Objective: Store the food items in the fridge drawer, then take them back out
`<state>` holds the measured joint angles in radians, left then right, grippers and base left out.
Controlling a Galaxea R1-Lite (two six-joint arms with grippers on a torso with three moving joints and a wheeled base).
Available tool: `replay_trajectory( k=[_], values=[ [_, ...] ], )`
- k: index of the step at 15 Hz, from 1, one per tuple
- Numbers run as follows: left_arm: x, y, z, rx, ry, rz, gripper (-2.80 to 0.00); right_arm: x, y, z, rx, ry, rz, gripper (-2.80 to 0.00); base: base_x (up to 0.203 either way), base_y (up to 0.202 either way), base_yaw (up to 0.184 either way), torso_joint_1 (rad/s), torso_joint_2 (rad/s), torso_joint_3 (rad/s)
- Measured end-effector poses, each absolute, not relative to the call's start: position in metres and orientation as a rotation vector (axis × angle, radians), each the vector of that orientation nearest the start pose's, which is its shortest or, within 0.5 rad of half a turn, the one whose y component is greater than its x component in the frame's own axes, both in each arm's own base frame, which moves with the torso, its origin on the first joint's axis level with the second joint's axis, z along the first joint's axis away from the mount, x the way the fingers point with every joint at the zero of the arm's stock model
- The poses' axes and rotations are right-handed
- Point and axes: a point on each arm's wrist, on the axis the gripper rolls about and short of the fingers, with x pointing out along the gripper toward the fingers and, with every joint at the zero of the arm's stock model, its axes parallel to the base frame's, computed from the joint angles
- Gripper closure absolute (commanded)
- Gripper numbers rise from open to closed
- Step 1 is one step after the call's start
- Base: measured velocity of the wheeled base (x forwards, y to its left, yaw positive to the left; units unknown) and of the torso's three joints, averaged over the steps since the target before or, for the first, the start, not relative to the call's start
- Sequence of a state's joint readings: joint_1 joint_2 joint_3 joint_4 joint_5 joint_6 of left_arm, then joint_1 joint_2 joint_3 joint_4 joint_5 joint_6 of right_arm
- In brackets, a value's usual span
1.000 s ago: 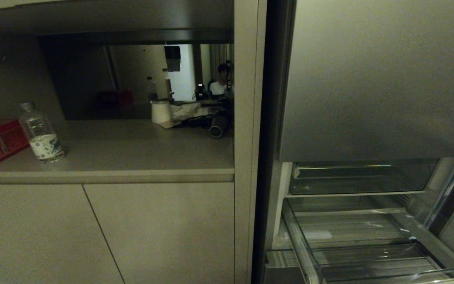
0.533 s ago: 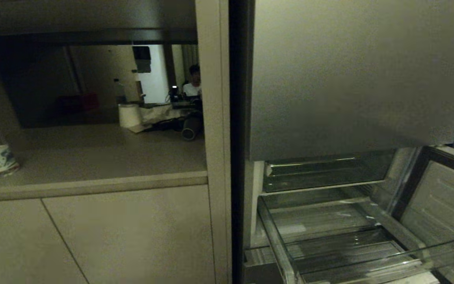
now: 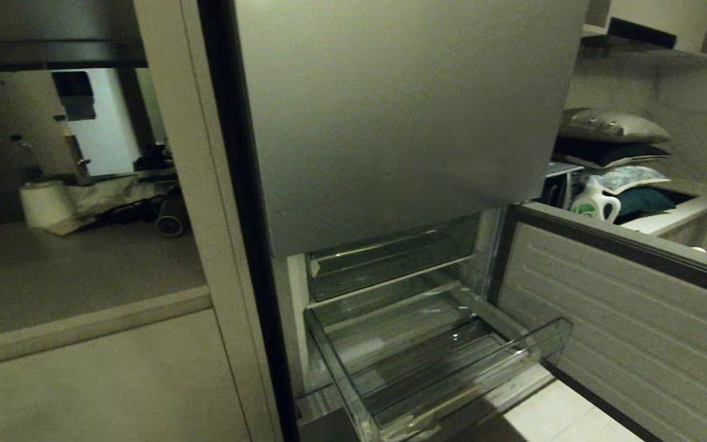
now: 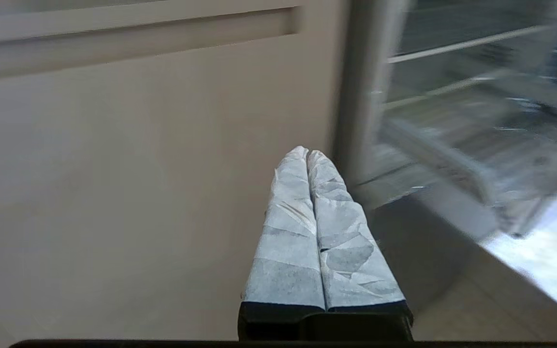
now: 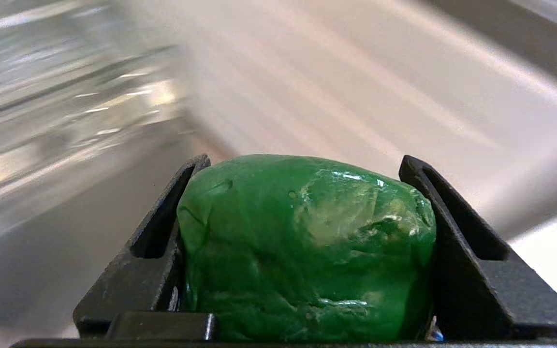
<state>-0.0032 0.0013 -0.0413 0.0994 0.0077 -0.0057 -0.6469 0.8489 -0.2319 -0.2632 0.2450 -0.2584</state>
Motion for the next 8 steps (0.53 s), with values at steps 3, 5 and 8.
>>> replay_trajectory(
  k=[3, 5, 8],
  values=[
    [-0.0261, 0.0002, 0.0767, -0.005, 0.059, 0.005, 0.00, 0.0686, -0.0481, 0.1509, -0.100, 0.327, -0.401, 0.00, 0.001, 0.008, -0.179, 0.004, 0.00, 0.003],
    [-0.0261, 0.0002, 0.0768, -0.005, 0.059, 0.004, 0.00, 0.0681, -0.0487, 0.1506, -0.086, 0.325, -0.415, 0.00, -0.001, 0.009, -0.177, -0.001, 0.00, 0.002],
    [-0.0261, 0.0002, 0.0767, -0.005, 0.059, 0.004, 0.00, 0.0671, -0.0525, 0.1512, -0.057, 0.325, -0.480, 0.00, 0.002, 0.006, -0.158, 0.005, 0.01, 0.005]
  ],
)
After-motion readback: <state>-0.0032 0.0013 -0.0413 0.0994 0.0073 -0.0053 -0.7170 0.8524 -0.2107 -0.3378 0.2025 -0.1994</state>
